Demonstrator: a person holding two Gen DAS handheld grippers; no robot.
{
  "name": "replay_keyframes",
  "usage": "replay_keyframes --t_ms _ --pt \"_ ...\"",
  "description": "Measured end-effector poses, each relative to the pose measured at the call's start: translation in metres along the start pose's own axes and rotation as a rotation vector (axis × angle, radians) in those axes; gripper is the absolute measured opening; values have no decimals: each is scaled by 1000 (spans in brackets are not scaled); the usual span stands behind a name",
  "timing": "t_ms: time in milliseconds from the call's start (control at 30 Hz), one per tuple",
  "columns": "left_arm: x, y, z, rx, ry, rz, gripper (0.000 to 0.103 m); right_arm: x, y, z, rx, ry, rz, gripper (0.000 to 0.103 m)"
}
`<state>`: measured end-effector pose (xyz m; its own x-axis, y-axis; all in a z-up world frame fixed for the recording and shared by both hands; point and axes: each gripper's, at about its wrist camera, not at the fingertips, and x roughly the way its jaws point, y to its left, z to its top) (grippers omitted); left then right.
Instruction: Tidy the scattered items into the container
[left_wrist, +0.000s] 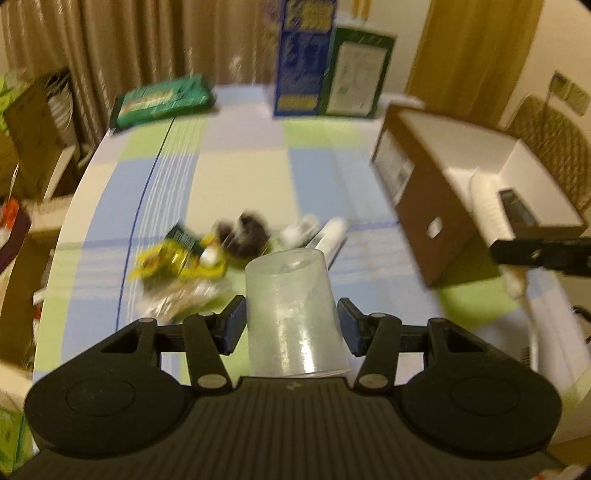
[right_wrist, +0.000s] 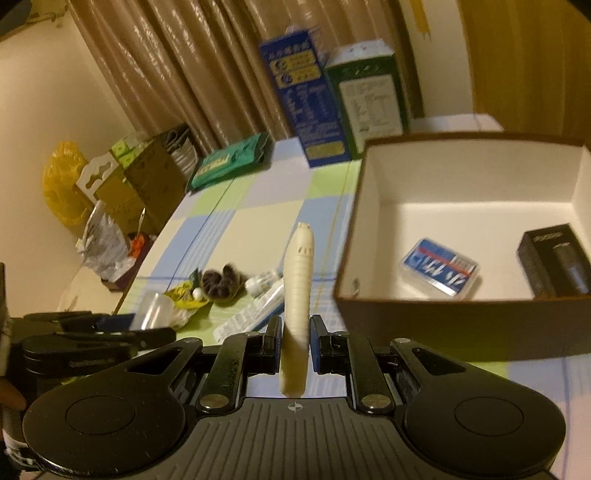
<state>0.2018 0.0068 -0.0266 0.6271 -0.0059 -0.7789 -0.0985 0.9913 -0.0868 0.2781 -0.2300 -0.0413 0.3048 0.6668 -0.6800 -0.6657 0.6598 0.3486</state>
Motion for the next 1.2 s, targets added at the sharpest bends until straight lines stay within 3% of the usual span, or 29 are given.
replay_keyframes --t_ms 267,600,900,1200 --pt "-8 -59 39 95 -93 -84 48 -35 -37 22 13 -85 -41 12" --pt "22 -134 86 183 -131 -185 48 -59 -94 67 40 -174 -100 12" --pt "54 -167 118 204 -123 -185 48 -47 -133 104 43 -185 -115 12" --pt "106 -187 142 205 -57 -150 48 -7 -161 119 30 -100 -123 12"
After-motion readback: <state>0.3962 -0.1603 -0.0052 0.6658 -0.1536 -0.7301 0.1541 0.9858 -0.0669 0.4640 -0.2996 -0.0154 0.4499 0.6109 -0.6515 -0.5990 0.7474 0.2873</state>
